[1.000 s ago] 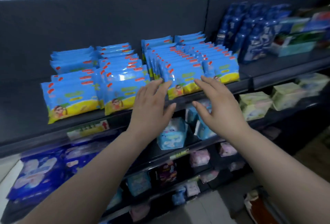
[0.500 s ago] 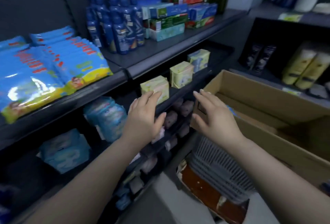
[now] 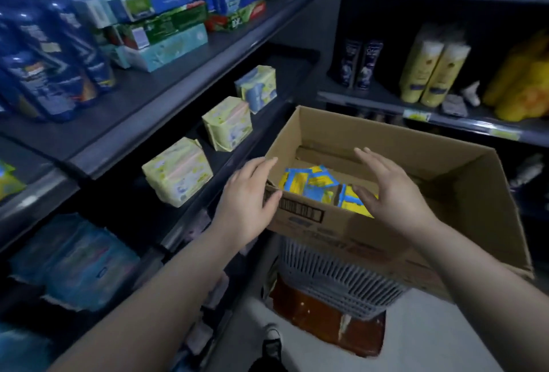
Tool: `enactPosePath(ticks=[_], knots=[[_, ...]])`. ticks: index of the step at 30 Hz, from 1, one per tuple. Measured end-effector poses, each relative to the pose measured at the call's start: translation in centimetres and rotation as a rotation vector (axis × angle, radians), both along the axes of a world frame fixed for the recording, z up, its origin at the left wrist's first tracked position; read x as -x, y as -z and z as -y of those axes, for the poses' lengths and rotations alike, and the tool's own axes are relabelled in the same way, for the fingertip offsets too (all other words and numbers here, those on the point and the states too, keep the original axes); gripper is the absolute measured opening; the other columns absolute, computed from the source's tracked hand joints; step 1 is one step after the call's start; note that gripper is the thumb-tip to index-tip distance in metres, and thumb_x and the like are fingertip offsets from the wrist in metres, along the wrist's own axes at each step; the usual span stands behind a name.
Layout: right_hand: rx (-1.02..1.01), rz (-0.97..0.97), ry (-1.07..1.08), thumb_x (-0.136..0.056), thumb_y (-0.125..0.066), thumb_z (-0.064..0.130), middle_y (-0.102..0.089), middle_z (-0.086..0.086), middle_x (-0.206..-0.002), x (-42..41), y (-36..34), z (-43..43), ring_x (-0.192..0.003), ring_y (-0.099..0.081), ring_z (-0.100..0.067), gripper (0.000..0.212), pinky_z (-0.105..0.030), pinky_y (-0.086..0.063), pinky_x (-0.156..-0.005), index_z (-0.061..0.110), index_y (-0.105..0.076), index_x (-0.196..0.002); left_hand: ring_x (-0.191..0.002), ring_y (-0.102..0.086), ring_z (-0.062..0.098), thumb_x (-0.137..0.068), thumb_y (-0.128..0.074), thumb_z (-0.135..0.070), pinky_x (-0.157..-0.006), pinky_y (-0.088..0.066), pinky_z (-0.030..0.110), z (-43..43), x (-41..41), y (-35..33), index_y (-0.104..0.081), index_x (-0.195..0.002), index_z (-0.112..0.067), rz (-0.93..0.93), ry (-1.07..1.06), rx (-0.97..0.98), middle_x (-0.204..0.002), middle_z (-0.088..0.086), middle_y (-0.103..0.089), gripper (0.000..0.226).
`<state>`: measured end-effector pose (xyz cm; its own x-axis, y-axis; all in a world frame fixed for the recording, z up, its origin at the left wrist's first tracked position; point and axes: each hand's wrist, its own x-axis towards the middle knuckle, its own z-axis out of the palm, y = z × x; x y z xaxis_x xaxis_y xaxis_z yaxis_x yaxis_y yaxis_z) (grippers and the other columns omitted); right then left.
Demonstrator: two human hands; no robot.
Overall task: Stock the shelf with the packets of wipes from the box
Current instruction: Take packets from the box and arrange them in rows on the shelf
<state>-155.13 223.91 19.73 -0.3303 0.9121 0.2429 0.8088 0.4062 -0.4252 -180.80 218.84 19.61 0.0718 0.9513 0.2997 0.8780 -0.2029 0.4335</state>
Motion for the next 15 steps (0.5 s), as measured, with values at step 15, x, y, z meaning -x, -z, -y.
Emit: enactPosePath(ticks=[15], knots=[[0.362, 0.395, 0.059, -0.080, -0.070, 0.038, -0.029, -0.003, -0.153, -3.6, 4.9, -7.2, -0.139, -0.028, -0.023, 0.091, -0.032, -0.027, -0.111, 0.028, -0.012, -0.150, -0.118, -0.051, 0.032, -0.084, -0.064, -0.022, -0.099, -0.041, 0.044, -17.7, -5.1, 2.4, -0.046, -0.137, -0.014, -0.168, 0.550, 0.153, -0.132, 0.008, -0.052, 0.056]])
